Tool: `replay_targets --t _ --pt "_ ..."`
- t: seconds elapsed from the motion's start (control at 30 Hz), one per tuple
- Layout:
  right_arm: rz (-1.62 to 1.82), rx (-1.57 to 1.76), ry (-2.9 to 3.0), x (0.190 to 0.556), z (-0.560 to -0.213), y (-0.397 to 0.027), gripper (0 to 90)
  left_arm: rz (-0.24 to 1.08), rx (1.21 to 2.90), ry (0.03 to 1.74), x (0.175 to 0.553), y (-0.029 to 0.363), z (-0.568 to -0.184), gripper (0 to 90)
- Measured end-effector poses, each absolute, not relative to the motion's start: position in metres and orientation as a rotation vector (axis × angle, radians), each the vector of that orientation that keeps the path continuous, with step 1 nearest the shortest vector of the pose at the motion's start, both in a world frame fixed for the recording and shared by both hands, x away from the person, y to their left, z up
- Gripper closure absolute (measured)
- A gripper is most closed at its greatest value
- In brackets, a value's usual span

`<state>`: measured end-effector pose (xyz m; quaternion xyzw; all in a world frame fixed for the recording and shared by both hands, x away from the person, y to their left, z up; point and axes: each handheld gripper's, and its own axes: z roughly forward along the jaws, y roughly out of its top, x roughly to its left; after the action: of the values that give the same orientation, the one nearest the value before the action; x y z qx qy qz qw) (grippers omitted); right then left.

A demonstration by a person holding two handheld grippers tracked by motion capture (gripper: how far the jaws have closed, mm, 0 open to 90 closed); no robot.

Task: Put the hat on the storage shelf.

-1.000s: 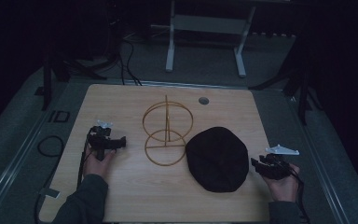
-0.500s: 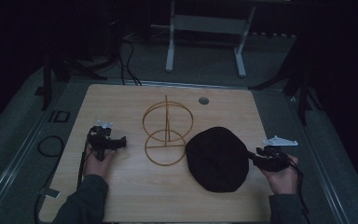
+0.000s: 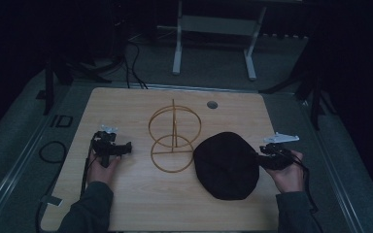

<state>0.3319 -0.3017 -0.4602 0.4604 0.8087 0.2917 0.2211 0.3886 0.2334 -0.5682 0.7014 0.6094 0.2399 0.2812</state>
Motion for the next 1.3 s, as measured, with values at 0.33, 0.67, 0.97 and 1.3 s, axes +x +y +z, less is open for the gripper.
replay_targets --t 0.33,0.67,0.97,1.3 --pt "0.767 1.223 2.292 0.344 -0.456 -0.292 54.4 0.643 1.88 1.635 0.389 0.233 -0.568 1.1" --pt "0.705 1.181 2.344 0.36 -0.452 -0.28 50.8 0.643 1.879 1.636 0.389 0.233 -0.568 1.1" --pt "0.693 1.167 2.383 0.381 -0.446 -0.273 47.6 0.644 1.877 1.637 0.389 0.233 -0.568 1.1" --pt "0.68 1.173 2.437 0.398 -0.448 -0.268 43.2 0.644 1.877 1.637 0.389 0.233 -0.568 1.1"
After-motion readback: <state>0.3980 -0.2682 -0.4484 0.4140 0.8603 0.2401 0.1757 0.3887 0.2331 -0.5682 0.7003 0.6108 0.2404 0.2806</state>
